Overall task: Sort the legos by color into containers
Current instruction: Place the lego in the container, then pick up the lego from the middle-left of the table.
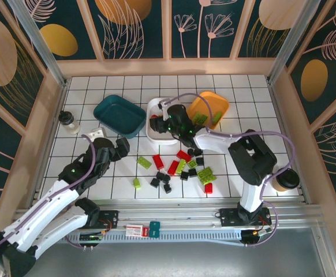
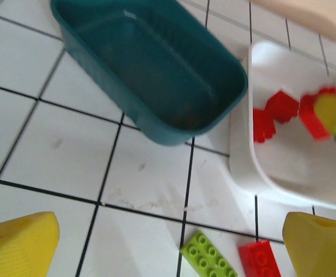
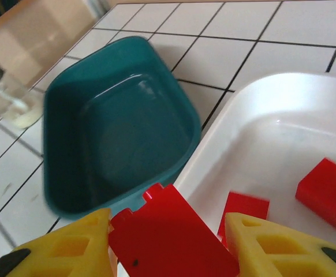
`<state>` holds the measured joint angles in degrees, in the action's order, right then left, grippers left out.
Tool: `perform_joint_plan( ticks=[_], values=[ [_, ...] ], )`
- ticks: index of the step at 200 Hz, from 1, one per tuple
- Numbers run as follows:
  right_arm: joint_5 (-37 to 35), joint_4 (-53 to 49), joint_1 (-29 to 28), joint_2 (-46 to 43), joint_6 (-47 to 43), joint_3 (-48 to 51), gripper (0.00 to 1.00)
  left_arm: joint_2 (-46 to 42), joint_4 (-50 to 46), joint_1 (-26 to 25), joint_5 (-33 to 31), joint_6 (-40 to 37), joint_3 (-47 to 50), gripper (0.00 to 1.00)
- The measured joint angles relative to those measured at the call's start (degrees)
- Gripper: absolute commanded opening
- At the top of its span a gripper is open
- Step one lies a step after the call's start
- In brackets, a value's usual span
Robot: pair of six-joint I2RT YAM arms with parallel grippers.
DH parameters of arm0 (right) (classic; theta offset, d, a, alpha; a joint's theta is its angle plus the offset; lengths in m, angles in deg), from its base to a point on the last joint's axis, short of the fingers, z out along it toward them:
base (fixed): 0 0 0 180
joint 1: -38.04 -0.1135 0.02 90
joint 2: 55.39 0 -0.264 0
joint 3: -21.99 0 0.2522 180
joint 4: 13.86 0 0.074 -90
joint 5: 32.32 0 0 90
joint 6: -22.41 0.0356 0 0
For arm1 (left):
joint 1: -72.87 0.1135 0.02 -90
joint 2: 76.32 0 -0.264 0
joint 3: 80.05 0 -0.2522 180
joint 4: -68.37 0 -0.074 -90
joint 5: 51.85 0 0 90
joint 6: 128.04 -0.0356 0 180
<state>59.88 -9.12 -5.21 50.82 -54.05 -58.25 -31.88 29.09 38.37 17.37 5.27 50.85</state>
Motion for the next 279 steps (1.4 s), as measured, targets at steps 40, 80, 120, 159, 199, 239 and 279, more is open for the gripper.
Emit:
perform_joint_plan(
  ticks=[40, 80, 120, 159, 199, 239, 279],
  values=[
    [-1.57, -6.21, 1.68, 4.50, 2.91, -4.50, 0.67, 8.28, 7.26, -0.09, 7.48, -0.44, 3.10, 0.97],
    [-2.78, -7.41, 3.56, 3.56, 5.11, -3.37, 0.71, 16.50, 13.35, -4.61, 10.38, -1.31, 3.13, 0.90],
    [-5.35, -6.71, 4.07, -7.74, 6.40, 6.58, 0.71, 27.74, 16.55, -10.78, 11.34, -2.91, -0.55, 0.81],
    [-8.00, -5.11, 4.22, -18.93, 7.28, 15.43, 0.72, 35.32, 18.62, -14.80, 11.47, -3.69, -3.13, 0.73],
    [-9.97, -5.03, 4.26, -25.90, 7.98, 21.75, 0.72, 40.89, 19.58, -15.39, 11.63, -3.91, -4.76, 0.69],
    [-11.19, -5.07, 4.26, -31.32, 8.07, 24.00, 0.72, 46.42, 20.46, -15.39, 11.52, -4.42, -8.37, 0.68],
    [-11.85, -5.11, 4.28, -35.58, 8.09, 25.75, 0.72, 52.33, 21.29, -15.39, 11.34, -5.84, -11.47, 0.59]
  ],
)
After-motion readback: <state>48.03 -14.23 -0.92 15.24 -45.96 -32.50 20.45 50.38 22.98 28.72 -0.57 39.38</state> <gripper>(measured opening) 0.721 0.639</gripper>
